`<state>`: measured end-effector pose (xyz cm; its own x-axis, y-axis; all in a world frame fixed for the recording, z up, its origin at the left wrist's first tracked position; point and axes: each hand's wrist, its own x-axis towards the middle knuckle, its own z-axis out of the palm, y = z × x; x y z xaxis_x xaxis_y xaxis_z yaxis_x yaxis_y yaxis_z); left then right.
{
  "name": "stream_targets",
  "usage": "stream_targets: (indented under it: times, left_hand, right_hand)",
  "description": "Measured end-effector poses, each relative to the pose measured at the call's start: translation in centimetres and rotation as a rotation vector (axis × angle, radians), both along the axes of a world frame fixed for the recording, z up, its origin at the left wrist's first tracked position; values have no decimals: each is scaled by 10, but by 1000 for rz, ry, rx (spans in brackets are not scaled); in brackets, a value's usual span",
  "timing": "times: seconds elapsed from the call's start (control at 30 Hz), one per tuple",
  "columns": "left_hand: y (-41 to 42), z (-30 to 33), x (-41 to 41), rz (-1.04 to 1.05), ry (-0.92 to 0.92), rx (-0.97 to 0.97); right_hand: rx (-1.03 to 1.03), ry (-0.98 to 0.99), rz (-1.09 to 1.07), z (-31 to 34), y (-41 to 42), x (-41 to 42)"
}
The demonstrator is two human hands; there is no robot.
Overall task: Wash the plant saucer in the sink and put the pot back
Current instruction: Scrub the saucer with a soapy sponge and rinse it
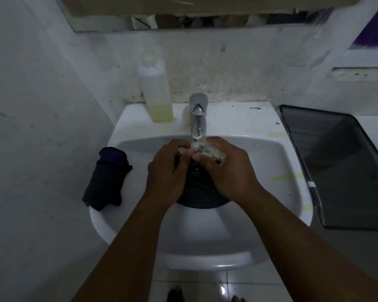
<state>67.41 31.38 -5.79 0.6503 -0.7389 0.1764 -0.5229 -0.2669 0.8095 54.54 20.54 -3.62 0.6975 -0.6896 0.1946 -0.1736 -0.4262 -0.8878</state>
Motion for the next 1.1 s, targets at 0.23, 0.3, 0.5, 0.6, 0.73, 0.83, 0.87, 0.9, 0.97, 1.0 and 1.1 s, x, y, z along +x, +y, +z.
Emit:
stream_targets:
  times: [0.23, 0.3, 0.5, 0.6, 0.73, 0.83, 0.87, 0.9, 0.97, 1.0, 1.1]
  left_hand:
    - [-8, 9, -3, 26, 122, 70]
    - [-10, 11, 0, 38, 232, 67]
    - [-8, 17, -2, 49, 231, -28]
    - [1, 13, -13, 195, 120, -138]
    - [18, -2, -24, 237, 42, -236]
    - [24, -21, -32, 146, 27, -166]
    - [25, -26, -33, 118, 14, -131]
    - [24, -32, -33, 89, 4, -102]
    - [22, -38, -33, -10, -32, -53]
    - [20, -40, -33, -60, -104, 0]
    - [13, -43, -31, -122, -325, 215]
  right_hand:
    - [-154, -23, 11, -4, -1, 8]
    - [-209, -19, 21, -3, -2, 8]
    - [-137, 117, -92, -3, 3, 4]
    - [1, 292, -186, -7, 5, 1]
    - [-21, 269, -301, -19, 3, -3]
    - [132, 256, -423, -25, -2, -4]
    - [195, 251, -448, -28, -3, -4]
    - [262, 235, -466, -33, -3, -4]
    - [406, 187, -494, -42, 0, -6]
    - [459, 166, -506, -47, 1, -8]
    - [586, 138, -520, -61, 1, -11]
